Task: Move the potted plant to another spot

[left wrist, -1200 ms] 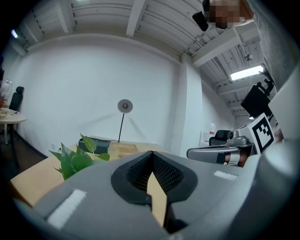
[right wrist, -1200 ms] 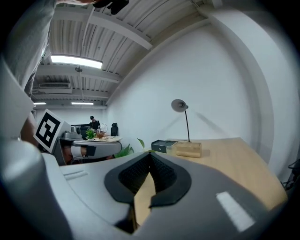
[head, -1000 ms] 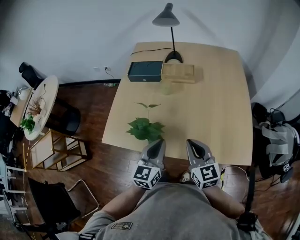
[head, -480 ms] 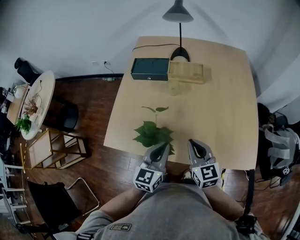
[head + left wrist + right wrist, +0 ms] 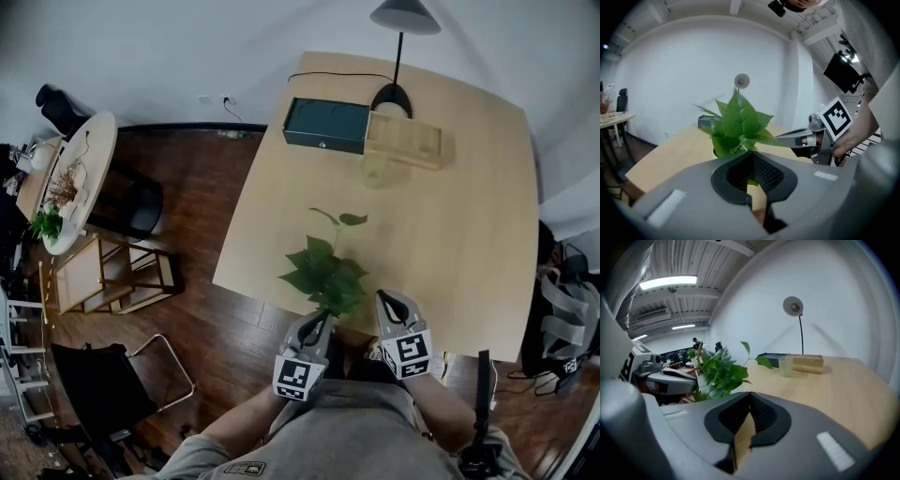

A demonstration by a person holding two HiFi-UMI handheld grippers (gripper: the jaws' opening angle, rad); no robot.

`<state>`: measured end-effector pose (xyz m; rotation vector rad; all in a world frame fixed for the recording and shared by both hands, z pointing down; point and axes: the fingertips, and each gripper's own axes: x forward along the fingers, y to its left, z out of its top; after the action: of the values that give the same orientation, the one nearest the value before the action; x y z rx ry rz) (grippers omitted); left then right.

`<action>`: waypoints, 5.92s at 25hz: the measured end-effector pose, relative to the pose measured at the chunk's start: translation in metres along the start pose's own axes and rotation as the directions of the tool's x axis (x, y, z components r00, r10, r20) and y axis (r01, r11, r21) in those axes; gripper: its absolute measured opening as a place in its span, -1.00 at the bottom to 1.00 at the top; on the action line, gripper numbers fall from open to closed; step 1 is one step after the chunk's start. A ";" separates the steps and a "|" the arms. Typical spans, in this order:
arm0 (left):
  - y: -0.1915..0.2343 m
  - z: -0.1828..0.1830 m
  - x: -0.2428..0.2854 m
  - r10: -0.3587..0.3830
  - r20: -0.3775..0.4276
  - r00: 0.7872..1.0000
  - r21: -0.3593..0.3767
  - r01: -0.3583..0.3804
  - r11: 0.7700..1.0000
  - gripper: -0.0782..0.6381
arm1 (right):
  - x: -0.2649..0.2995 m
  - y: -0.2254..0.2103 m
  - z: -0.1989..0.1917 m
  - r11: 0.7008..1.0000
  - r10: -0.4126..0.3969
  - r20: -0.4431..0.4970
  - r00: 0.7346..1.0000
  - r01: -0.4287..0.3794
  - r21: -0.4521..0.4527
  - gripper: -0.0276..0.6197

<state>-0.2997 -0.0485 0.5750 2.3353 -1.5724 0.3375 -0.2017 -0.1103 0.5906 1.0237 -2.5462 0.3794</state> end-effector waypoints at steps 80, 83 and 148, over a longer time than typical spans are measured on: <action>-0.107 0.142 0.090 -0.221 0.226 0.949 0.119 0.198 0.973 -0.80 | -0.072 -0.072 0.086 0.966 0.016 0.083 0.996 0.006 -0.257 0.52; -0.124 0.140 0.087 -0.221 0.233 0.947 0.116 0.198 0.973 -0.80 | -0.087 -0.075 0.078 0.967 0.018 0.085 0.996 0.005 -0.256 0.52; -0.355 0.155 0.255 -0.406 0.127 0.905 0.173 0.383 0.908 -0.80 | -0.226 -0.321 0.008 0.960 -0.178 0.020 0.984 0.178 -0.215 0.52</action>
<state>0.1285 -0.1996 0.4803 2.7800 -1.1209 0.1740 0.1742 -0.2009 0.5210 1.1554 -2.4058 0.0508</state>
